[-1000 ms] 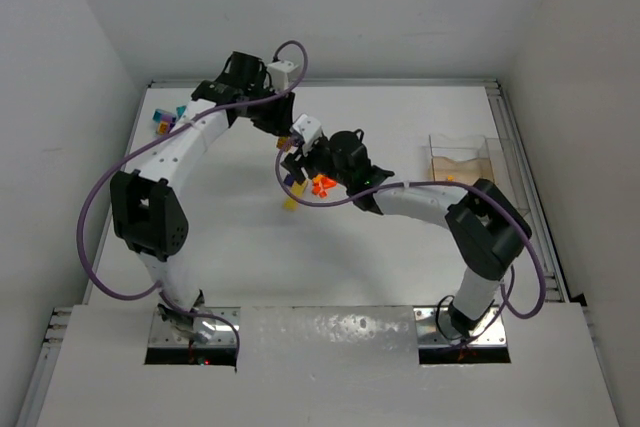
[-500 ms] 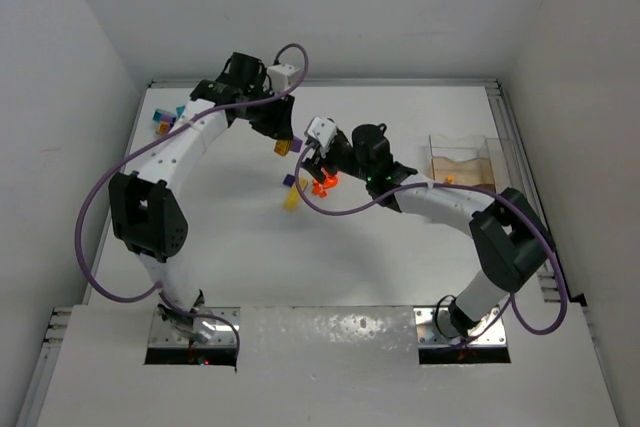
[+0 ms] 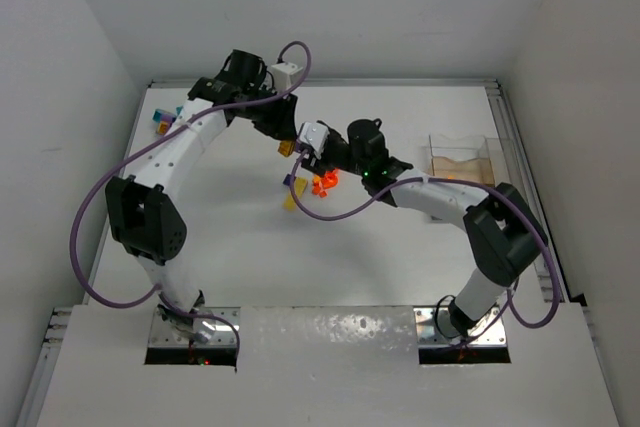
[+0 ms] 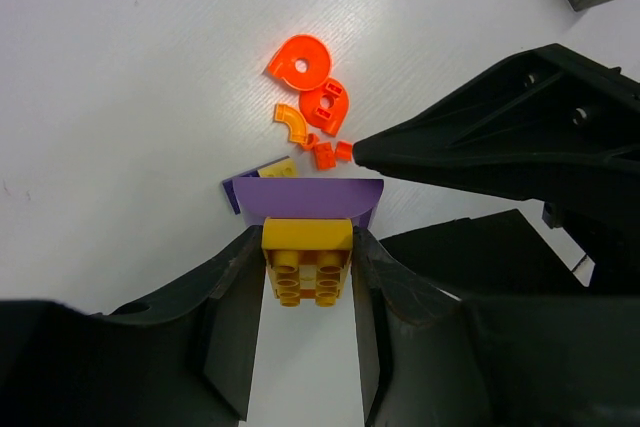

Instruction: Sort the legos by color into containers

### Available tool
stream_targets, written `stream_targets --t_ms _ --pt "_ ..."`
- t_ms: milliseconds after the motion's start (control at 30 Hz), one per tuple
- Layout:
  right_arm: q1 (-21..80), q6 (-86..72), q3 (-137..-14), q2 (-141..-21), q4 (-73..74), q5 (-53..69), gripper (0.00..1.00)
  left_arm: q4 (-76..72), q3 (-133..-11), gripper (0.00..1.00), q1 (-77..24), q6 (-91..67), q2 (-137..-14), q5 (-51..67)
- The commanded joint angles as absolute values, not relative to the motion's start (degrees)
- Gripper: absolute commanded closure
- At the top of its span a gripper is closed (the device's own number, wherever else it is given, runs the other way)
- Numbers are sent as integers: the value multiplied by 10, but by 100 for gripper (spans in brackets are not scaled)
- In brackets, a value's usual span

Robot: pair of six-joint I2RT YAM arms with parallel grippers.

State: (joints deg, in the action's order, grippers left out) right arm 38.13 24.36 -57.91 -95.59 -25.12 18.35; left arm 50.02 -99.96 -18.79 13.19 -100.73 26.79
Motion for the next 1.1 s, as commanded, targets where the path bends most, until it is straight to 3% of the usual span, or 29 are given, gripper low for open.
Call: stream_targets --t_ms 0,333,700,800,833,1067 --pt "384 259 -612 -968 -280 202 42 492 -1005 100 -196 131 -979 285" --pt "388 289 -644 -990 -249 209 50 495 -1009 100 -199 133 -985 286" --pt "389 290 -653 -1001 -237 196 68 494 -1011 100 -200 129 -989 290" --pt "389 286 -653 -1002 -236 190 86 496 -1009 100 -200 128 -989 290" --pt "388 283 -653 -1001 -236 182 98 495 -1009 100 -200 129 -988 287" --pt "386 286 -628 -992 -190 114 100 501 -1014 100 -199 135 -983 254"
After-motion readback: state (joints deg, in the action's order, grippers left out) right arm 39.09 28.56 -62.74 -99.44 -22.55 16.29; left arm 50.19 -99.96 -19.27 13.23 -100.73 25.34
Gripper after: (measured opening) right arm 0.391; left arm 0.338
